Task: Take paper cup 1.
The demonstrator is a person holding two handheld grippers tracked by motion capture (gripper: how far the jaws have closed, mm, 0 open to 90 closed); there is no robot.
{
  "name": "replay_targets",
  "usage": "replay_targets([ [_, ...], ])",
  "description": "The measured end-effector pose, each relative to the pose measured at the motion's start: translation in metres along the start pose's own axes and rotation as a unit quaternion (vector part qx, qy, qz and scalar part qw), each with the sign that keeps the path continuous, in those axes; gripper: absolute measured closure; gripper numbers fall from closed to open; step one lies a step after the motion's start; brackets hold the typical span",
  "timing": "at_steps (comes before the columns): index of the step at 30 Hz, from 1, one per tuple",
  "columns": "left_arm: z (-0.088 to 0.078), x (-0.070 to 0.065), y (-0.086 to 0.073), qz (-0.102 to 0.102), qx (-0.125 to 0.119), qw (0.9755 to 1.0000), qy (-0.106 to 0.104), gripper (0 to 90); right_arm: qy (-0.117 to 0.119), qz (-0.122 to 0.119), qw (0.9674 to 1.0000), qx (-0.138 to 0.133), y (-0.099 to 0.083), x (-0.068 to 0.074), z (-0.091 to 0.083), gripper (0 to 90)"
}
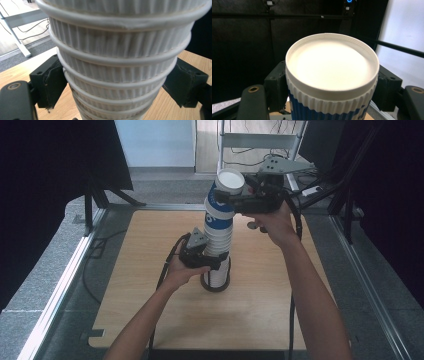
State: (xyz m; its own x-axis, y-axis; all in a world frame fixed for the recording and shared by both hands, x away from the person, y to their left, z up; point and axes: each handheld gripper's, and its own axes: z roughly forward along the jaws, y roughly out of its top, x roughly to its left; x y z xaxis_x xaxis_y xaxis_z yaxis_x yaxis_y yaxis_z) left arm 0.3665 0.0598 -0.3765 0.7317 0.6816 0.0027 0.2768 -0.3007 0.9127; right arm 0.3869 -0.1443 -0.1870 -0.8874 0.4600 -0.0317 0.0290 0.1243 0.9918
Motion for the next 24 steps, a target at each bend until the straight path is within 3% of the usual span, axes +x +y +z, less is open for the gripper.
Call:
replay_targets([
  [5, 0.000, 0.000, 0.000, -0.002, 0.001, 1.0000, 0.000, 12.7, 0.001, 0.000, 0.9997, -0.024, 0.008, 0.002, -0.015, 28.0],
  [11, 0.000, -0.001, 0.000, -0.004, 0.001, 1.0000, -0.002, 12.7, -0.002, -0.004, 0.9994, -0.034, 0.012, 0.006, -0.029, 28.0],
  [24, 0.001, -0.001, 0.000, -0.001, 0.002, 1.0000, -0.001, 12.7, -0.003, -0.008, 0.9991, -0.041, 0.001, 0.012, -0.063, 27.9],
])
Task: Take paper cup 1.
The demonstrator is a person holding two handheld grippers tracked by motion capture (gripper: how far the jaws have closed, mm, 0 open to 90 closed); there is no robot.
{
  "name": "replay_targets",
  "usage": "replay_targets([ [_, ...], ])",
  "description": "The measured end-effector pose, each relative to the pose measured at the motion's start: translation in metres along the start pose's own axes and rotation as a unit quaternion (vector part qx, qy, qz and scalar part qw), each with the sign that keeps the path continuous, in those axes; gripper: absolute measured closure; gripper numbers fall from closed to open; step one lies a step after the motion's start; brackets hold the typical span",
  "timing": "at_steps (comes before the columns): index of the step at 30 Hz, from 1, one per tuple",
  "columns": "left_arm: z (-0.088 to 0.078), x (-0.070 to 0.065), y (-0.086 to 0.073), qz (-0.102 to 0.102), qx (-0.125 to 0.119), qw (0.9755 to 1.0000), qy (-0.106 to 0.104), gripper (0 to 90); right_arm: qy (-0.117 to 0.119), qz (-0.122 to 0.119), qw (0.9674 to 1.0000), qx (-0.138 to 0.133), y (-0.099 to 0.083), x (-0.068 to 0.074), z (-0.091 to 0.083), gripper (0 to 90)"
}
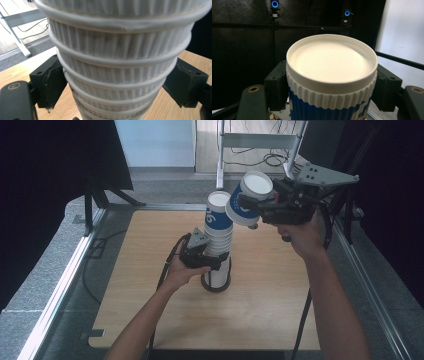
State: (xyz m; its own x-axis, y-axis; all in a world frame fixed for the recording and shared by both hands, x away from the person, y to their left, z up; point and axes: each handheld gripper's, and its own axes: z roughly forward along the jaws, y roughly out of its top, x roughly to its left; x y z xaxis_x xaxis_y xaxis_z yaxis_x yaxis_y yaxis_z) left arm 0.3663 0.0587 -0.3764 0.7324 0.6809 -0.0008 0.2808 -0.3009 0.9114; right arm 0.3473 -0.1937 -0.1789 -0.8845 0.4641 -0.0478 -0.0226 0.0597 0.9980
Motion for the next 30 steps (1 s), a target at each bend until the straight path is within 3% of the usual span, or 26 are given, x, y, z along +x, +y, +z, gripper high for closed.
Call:
replay_targets([
  [17, -0.001, -0.001, 0.000, -0.004, 0.001, 1.0000, 0.002, 12.7, -0.006, 0.014, 0.9998, 0.014, -0.037, 0.000, -0.037, 27.9],
  [30, -0.001, -0.002, 0.001, -0.004, 0.004, 1.0000, 0.005, 12.7, 0.003, 0.029, 0.9993, 0.023, -0.077, 0.003, -0.040, 27.9],
])
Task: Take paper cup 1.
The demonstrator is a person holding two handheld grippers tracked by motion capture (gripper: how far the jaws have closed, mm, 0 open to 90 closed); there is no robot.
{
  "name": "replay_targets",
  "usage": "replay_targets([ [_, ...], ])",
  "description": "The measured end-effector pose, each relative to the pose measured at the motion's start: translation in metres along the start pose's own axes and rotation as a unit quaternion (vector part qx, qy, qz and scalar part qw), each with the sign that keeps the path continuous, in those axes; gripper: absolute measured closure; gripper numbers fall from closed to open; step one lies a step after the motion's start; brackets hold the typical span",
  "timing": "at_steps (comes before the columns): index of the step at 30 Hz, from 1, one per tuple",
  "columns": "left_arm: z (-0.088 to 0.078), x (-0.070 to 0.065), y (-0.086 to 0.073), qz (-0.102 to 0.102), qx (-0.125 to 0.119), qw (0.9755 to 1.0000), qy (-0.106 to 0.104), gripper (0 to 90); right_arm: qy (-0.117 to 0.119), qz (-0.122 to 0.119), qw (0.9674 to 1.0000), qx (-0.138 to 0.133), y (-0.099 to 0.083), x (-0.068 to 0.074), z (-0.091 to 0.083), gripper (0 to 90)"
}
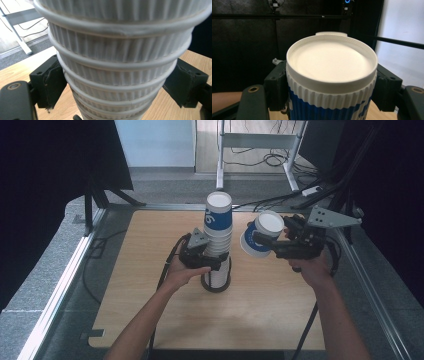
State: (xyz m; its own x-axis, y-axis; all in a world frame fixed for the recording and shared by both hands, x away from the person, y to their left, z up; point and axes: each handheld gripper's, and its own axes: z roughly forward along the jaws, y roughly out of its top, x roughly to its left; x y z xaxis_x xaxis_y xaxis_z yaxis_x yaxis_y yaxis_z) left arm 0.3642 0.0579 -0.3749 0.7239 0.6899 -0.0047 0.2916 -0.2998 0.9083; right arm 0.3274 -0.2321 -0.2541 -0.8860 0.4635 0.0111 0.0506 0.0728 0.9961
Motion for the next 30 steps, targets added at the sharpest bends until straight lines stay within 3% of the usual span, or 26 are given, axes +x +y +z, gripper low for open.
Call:
replay_targets([
  [20, 0.000, -0.002, 0.000, 0.000, 0.001, 1.0000, 0.000, 9.8, 0.015, 0.000, 0.9998, 0.016, -0.044, 0.012, 0.007, 27.7],
  [30, -0.013, -0.001, -0.002, -0.012, -0.015, 0.9998, -0.002, 5.7, 0.026, 0.007, 0.9994, 0.023, -0.062, 0.019, 0.015, 27.7],
])
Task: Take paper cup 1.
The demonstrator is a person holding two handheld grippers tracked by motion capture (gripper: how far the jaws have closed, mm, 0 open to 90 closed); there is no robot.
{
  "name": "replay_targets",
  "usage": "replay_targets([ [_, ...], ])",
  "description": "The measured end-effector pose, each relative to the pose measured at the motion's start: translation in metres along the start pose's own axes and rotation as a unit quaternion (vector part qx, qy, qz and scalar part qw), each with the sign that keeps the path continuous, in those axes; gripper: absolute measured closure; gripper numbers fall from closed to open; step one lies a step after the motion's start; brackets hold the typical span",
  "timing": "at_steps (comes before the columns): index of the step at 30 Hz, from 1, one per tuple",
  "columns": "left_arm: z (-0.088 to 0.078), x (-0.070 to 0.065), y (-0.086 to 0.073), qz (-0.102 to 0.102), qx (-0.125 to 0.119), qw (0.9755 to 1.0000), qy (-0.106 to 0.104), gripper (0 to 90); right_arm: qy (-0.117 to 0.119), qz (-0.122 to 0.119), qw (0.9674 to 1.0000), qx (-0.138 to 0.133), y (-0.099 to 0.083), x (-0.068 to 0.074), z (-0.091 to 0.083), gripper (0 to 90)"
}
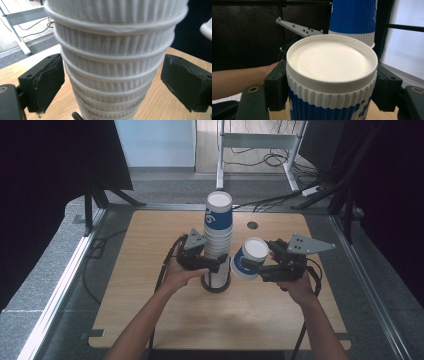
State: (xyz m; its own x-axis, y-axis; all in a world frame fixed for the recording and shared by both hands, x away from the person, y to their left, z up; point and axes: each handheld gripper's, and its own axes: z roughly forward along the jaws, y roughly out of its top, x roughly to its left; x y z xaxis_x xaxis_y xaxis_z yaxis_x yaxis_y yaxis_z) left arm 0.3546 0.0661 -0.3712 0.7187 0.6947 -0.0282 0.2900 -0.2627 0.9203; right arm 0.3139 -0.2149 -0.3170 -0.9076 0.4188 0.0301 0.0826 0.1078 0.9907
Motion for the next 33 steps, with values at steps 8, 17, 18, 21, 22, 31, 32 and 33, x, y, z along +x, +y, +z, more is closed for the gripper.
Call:
replay_targets([
  [8, -0.013, -0.001, -0.010, 0.001, -0.010, 0.9999, 0.002, 6.1, 0.007, 0.006, 1.0000, -0.002, -0.013, 0.006, 0.000, 27.7],
  [17, -0.030, -0.008, -0.034, -0.005, -0.026, 0.9996, 0.003, 8.2, 0.006, 0.007, 0.9999, 0.006, -0.034, 0.014, 0.000, 27.7],
  [18, -0.032, -0.008, -0.037, -0.005, -0.028, 0.9996, 0.004, 8.8, 0.006, 0.008, 0.9999, 0.008, -0.037, 0.015, 0.000, 27.7],
  [21, -0.036, -0.009, -0.043, -0.010, -0.028, 0.9996, 0.006, 9.3, 0.009, 0.010, 0.9998, 0.012, -0.044, 0.017, 0.000, 27.7],
  [22, -0.038, -0.009, -0.046, -0.011, -0.026, 0.9996, 0.007, 9.3, 0.009, 0.011, 0.9998, 0.012, -0.047, 0.018, 0.000, 27.7],
  [31, -0.054, -0.012, -0.073, -0.032, -0.033, 0.9989, -0.004, 11.3, 0.016, 0.022, 0.9995, 0.018, -0.067, 0.025, 0.005, 27.7],
  [32, -0.055, -0.012, -0.076, -0.034, -0.033, 0.9989, -0.005, 11.4, 0.017, 0.023, 0.9994, 0.018, -0.069, 0.025, 0.006, 27.7],
  [33, -0.057, -0.013, -0.079, -0.037, -0.035, 0.9987, -0.007, 11.5, 0.017, 0.024, 0.9994, 0.019, -0.071, 0.026, 0.007, 27.7],
])
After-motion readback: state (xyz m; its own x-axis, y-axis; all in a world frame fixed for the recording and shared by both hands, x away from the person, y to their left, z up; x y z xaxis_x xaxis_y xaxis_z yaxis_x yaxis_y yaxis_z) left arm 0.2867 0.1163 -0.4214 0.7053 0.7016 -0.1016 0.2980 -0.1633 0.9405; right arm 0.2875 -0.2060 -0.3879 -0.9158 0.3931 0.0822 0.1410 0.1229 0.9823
